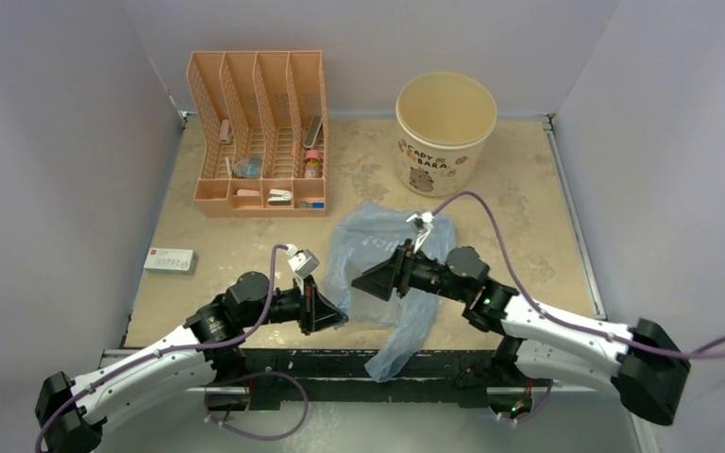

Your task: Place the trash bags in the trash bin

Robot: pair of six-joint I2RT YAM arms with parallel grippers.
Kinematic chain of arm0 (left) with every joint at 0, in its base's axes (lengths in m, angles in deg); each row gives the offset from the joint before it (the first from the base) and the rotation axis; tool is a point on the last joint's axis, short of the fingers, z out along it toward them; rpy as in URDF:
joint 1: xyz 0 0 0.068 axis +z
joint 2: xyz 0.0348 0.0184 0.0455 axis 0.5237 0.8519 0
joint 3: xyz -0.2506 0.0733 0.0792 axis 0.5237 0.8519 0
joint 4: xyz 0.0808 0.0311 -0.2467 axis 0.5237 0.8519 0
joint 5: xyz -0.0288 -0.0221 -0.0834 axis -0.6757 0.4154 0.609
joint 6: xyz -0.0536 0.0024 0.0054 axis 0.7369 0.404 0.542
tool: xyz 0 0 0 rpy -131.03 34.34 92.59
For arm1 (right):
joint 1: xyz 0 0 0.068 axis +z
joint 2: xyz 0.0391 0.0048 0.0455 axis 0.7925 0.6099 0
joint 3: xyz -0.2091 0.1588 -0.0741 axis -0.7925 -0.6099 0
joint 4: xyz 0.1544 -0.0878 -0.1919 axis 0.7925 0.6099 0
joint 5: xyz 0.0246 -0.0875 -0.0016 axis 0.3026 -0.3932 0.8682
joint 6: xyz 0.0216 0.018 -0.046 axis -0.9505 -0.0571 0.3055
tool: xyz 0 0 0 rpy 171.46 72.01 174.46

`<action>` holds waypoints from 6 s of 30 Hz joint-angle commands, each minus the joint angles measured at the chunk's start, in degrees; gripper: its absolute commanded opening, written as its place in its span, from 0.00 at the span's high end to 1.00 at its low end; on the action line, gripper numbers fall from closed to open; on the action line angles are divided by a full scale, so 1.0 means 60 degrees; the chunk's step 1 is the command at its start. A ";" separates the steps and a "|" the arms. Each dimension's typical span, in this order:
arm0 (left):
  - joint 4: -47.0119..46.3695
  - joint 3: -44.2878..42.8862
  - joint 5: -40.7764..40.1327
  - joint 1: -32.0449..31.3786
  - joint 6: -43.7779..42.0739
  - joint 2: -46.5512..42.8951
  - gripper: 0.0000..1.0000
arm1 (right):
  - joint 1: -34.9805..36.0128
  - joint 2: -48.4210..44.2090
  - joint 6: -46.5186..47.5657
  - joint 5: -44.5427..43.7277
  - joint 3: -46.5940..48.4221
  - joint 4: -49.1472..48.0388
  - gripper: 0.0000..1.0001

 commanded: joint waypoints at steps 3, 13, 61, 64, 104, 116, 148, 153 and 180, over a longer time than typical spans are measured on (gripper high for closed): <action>-0.0398 -0.0029 0.0331 -0.0030 -0.0092 0.0180 1.00 | 0.0428 0.1998 -0.1000 0.2043 0.0743 -0.2362 0.33; -0.0066 0.0113 0.0265 -0.0030 0.0069 -0.0065 1.00 | 0.0492 0.2202 -0.1728 0.0771 0.0224 -0.3223 1.00; -0.0803 0.0449 0.0111 -0.0030 0.0378 0.0317 1.00 | -0.0793 -0.1347 0.0422 -0.7252 0.0873 0.4390 0.06; -0.0587 0.0373 0.0121 -0.0033 0.0362 0.0457 1.00 | -0.1076 -0.1460 0.0248 -0.6433 0.0728 0.4469 0.04; 0.0576 0.0463 -0.0248 -0.0037 0.0419 0.0227 1.00 | -0.0431 0.2787 0.0288 -0.4160 0.1078 0.4478 0.89; 0.0701 0.0749 -0.0105 -0.0030 0.0810 -0.0160 1.00 | -0.0645 0.4089 0.3329 -0.4219 0.3468 0.4813 0.69; 0.1078 0.0267 -0.0278 -0.0030 0.0634 -0.0775 1.00 | 0.2112 0.3472 0.9104 -0.3415 -0.0364 -0.2289 0.17; 0.1379 0.0145 -0.0283 -0.0035 0.0651 -0.0922 1.00 | 0.2131 0.3739 0.8985 -0.4915 -0.0565 -0.3059 0.16; 0.2608 0.0076 -0.1006 -0.0030 0.0732 -0.2041 1.00 | 0.2192 0.4167 0.7313 -0.5592 0.1439 -0.2274 1.00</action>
